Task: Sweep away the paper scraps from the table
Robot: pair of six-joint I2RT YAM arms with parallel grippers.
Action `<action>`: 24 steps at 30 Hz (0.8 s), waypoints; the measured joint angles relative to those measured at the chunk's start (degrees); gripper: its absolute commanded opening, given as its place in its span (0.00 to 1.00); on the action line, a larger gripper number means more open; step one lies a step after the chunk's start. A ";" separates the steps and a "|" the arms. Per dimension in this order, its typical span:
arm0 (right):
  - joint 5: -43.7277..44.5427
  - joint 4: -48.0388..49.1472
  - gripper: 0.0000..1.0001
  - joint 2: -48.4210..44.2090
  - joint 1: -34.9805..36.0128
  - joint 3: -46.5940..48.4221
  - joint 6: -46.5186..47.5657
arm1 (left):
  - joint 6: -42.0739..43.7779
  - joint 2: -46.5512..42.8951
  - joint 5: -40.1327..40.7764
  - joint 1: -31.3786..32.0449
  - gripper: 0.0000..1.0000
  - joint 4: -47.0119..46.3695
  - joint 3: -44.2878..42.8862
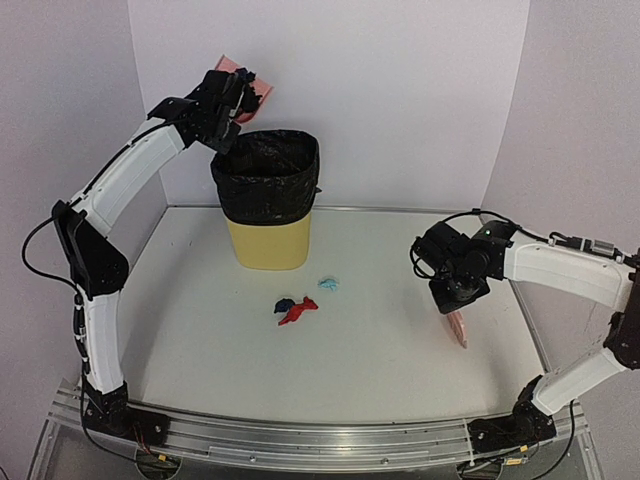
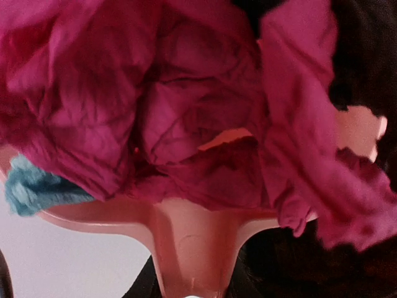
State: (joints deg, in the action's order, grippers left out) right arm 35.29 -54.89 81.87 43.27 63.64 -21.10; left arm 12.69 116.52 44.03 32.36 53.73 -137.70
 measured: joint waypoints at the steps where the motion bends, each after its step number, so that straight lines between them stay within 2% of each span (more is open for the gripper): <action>1: 0.00 0.00 0.00 0.00 0.00 0.00 0.00 | 1.65 -0.32 1.50 0.12 0.01 -2.07 1.15; 9: -0.31 0.03 0.00 0.00 -0.17 0.00 -0.04 | 23.01 -2.27 13.95 3.21 0.04 -21.08 16.40; 15: -0.61 0.04 0.00 0.00 -0.22 0.00 -0.10 | 37.97 -2.28 19.12 5.05 0.03 -35.69 19.99; 24: -0.78 0.04 0.00 0.00 -0.22 0.00 -0.08 | 53.97 -3.69 23.45 4.84 0.02 -52.18 25.83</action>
State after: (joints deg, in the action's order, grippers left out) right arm 34.51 -54.85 81.87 43.05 63.64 -21.19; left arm 66.66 112.84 67.49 37.21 1.56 -111.87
